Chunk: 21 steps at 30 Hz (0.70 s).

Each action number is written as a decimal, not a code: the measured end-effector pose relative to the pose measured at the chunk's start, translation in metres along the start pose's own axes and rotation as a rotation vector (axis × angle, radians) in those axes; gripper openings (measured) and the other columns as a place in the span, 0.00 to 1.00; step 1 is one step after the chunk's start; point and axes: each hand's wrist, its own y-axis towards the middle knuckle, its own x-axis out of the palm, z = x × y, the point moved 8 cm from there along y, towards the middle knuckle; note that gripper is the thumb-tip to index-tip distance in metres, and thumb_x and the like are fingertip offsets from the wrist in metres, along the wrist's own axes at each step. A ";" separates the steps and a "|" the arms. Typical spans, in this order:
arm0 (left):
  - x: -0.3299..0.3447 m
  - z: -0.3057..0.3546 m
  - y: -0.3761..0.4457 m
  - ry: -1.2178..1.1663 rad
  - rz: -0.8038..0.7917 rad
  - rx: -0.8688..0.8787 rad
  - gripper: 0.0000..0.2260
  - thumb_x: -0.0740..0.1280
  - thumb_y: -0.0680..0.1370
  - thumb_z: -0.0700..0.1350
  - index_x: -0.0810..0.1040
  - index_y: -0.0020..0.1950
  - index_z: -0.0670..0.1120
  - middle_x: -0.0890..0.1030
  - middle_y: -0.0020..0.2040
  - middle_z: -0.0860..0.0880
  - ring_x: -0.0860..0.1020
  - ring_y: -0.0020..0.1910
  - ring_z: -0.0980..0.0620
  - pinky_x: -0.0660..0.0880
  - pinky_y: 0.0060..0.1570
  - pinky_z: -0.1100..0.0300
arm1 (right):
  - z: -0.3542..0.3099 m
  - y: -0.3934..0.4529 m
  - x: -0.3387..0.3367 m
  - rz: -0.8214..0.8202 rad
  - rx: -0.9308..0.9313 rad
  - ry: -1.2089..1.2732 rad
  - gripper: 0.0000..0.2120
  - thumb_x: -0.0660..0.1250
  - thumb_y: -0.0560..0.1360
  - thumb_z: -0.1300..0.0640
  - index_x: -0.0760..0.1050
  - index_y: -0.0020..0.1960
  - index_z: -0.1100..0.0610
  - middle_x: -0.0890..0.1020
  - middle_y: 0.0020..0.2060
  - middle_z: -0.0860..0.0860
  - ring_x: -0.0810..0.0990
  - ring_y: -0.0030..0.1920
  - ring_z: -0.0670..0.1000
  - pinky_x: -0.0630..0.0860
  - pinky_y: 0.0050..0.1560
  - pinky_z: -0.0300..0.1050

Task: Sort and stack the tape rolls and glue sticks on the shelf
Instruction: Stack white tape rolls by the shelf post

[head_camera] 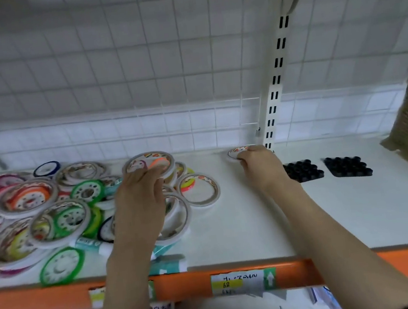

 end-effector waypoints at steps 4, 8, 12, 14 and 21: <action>0.001 -0.001 -0.005 0.030 -0.006 -0.010 0.21 0.52 0.76 0.47 0.81 0.56 0.39 0.82 0.50 0.41 0.78 0.50 0.38 0.77 0.49 0.45 | 0.007 0.006 0.018 -0.072 0.012 -0.020 0.20 0.57 0.77 0.63 0.74 0.64 0.47 0.77 0.60 0.52 0.72 0.62 0.56 0.72 0.59 0.47; 0.000 0.002 -0.006 0.056 0.004 -0.022 0.15 0.57 0.76 0.43 0.81 0.53 0.39 0.82 0.47 0.40 0.79 0.47 0.38 0.78 0.44 0.44 | 0.008 0.003 0.024 -0.063 0.014 -0.037 0.15 0.56 0.74 0.66 0.74 0.54 0.51 0.77 0.56 0.51 0.71 0.59 0.56 0.72 0.54 0.46; 0.003 0.004 -0.004 0.069 -0.008 -0.012 0.12 0.61 0.73 0.39 0.82 0.52 0.39 0.82 0.44 0.40 0.79 0.44 0.38 0.78 0.42 0.43 | 0.012 0.003 0.031 -0.113 0.066 -0.028 0.21 0.55 0.74 0.66 0.73 0.62 0.50 0.73 0.63 0.52 0.67 0.66 0.55 0.70 0.61 0.47; 0.005 0.006 -0.003 0.065 -0.011 0.010 0.13 0.61 0.74 0.40 0.82 0.53 0.39 0.82 0.45 0.40 0.79 0.46 0.37 0.78 0.43 0.43 | 0.015 0.003 0.033 -0.149 0.100 -0.055 0.23 0.55 0.75 0.66 0.71 0.67 0.52 0.71 0.66 0.53 0.66 0.67 0.55 0.69 0.62 0.47; 0.019 0.024 0.011 0.021 -0.067 0.091 0.20 0.53 0.75 0.47 0.82 0.52 0.41 0.82 0.46 0.42 0.79 0.45 0.38 0.78 0.42 0.44 | 0.015 -0.007 0.016 -0.157 0.098 -0.028 0.21 0.56 0.75 0.65 0.71 0.67 0.58 0.73 0.64 0.56 0.69 0.65 0.57 0.69 0.60 0.46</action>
